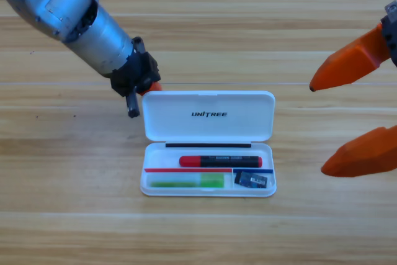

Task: Clean up eraser and pencils

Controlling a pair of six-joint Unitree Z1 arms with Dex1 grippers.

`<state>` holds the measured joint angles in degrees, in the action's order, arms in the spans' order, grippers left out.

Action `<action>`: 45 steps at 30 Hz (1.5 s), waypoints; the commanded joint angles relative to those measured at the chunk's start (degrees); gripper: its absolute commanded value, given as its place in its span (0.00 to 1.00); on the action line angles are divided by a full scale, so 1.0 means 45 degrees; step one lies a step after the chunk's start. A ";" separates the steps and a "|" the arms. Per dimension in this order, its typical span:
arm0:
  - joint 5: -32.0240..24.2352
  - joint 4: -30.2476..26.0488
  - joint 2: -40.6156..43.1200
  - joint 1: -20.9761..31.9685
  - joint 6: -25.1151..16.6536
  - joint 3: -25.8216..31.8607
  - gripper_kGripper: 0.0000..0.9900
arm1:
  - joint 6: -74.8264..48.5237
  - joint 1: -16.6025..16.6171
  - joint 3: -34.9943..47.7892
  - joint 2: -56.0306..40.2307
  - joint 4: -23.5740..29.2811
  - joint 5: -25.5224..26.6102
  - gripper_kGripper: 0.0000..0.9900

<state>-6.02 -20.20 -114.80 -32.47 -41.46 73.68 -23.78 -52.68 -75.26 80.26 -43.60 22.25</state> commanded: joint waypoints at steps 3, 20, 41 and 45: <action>-0.0947 -0.0725 0.0452 -0.0167 -0.0182 0.0032 0.00 | 0.0012 0.0319 0.0318 -0.0413 0.0353 0.0232 0.95; -0.1904 -0.1389 0.1409 -0.0245 -0.1002 -0.0437 0.00 | 0.0012 0.0319 0.0318 -0.0394 0.0353 0.0252 0.95; -0.1845 -0.0491 0.1858 -0.1241 -0.1198 -0.2429 0.00 | 0.0012 0.0319 0.0299 -0.0257 0.0353 0.0486 0.95; -0.1787 -0.0061 0.1858 -0.1378 -0.1198 -0.2878 0.00 | 0.0012 0.0319 0.0299 -0.0257 0.0353 0.0506 0.95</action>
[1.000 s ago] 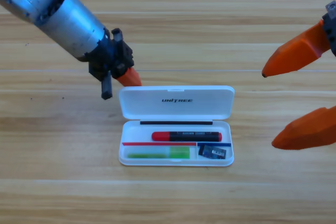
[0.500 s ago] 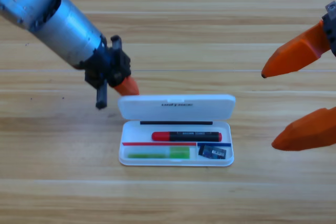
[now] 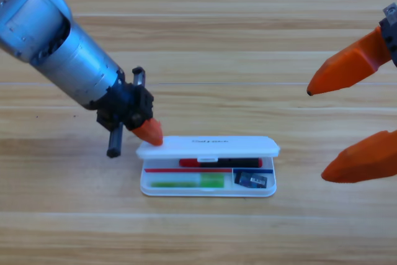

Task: Clean up eraser and pencils

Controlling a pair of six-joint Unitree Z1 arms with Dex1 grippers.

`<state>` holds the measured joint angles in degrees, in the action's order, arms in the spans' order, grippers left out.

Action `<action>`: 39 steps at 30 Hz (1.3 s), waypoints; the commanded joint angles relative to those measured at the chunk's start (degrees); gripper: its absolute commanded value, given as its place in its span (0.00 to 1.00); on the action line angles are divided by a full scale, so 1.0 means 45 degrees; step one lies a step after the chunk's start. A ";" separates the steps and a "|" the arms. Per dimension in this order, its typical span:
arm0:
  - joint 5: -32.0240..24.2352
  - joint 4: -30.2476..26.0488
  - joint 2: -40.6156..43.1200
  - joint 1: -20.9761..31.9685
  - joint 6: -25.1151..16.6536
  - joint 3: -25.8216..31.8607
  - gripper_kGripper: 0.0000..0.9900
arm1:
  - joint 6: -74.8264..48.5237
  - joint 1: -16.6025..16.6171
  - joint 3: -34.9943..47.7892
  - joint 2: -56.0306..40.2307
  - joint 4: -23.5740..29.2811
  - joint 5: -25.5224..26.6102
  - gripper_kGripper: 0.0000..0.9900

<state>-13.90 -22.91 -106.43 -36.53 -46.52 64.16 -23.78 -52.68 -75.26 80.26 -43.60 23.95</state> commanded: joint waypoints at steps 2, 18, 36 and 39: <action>0.0003 0.0697 -0.0020 -0.0553 -0.0053 -0.0917 0.00 | 0.0011 0.0319 0.0299 -0.0257 0.0353 0.0128 0.95; 0.0217 0.2044 -0.0762 -0.1256 0.0201 -0.1132 0.00 | 0.0011 0.0319 0.0279 -0.0179 0.0353 0.0225 0.95; 0.0256 0.3157 -0.1309 -0.1471 0.0279 -0.2128 0.00 | 0.0031 0.0319 0.0221 -0.0023 0.0353 0.0323 0.95; 0.0256 0.3236 -0.1426 -0.1491 0.0279 -0.2167 0.00 | 0.0031 0.0319 0.0221 -0.0003 0.0333 0.0342 0.95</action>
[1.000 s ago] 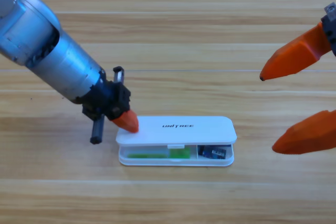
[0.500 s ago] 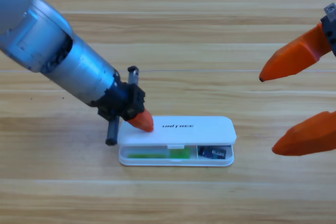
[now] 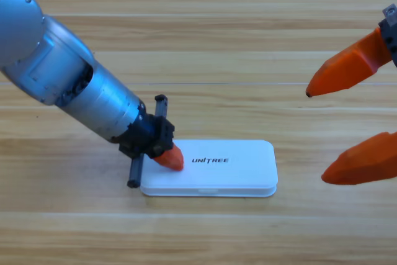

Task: Clean up eraser and pencils

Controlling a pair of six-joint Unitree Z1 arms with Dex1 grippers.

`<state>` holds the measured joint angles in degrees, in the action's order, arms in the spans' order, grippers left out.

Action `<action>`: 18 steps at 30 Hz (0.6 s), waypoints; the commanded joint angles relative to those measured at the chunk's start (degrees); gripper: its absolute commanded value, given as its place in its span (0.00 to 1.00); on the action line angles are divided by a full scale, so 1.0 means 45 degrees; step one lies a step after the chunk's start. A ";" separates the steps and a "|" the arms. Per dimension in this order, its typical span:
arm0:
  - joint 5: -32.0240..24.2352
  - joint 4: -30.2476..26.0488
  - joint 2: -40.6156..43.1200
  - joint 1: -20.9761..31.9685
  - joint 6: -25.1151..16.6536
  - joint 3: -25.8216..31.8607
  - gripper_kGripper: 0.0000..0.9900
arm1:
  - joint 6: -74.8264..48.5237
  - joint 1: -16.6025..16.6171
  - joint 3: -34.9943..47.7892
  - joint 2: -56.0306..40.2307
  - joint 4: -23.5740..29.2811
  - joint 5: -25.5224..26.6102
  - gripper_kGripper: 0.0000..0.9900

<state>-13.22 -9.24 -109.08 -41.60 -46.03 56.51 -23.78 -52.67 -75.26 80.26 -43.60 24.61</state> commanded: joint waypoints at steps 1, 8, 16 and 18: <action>0.0105 0.0255 -0.0857 -0.0364 0.0170 -0.0527 0.00 | 0.0031 0.0319 0.0221 -0.0004 0.0352 0.0196 0.95; 0.0437 -0.0077 -0.0447 -0.0364 0.0209 -0.0331 0.00 | 0.0031 0.0319 0.0221 0.0035 0.0352 0.0196 0.95; 0.0476 -0.3475 0.2503 -0.0247 0.0248 0.1309 0.97 | 0.0031 0.0319 0.0221 0.0035 0.0352 0.0215 0.95; -0.0168 -0.4823 0.3675 0.0026 0.0248 0.2110 1.00 | 0.0031 0.0319 0.0221 0.0035 0.0352 0.0215 0.95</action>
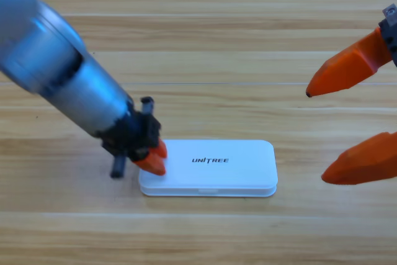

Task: Clean up eraser and pencils

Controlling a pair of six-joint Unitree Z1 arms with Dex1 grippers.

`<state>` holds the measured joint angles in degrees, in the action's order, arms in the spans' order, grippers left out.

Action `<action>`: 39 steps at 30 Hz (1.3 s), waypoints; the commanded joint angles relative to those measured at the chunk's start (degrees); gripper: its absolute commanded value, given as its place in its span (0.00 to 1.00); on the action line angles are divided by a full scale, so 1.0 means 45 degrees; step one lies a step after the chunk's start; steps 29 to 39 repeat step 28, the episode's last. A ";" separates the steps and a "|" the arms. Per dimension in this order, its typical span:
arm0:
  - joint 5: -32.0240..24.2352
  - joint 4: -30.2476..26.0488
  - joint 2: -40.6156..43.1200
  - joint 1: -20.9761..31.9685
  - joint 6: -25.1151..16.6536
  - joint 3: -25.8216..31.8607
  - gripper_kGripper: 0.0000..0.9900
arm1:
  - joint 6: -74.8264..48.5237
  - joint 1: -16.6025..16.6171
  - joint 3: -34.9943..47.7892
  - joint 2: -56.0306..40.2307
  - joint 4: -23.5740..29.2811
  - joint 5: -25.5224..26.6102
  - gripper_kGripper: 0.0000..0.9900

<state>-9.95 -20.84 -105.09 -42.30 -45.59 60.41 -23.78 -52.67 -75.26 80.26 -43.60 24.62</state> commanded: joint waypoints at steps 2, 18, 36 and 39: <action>-0.1500 -0.3768 0.3841 0.0279 0.0308 0.2298 1.00 | 0.0031 0.0319 0.0221 0.0034 0.0352 0.0212 0.95; -0.5562 -0.7166 0.6986 -0.1030 0.2515 0.4680 1.00 | 0.0031 0.0319 0.0241 0.0034 0.0352 0.0212 0.95; -0.4878 -0.4608 0.6185 -0.1303 0.2378 0.2356 1.00 | 0.0050 0.0319 0.0260 0.0015 0.0333 0.0212 0.95; -0.4878 -0.4608 0.6185 -0.1303 0.2378 0.2356 1.00 | 0.0050 0.0319 0.0260 0.0015 0.0333 0.0212 0.95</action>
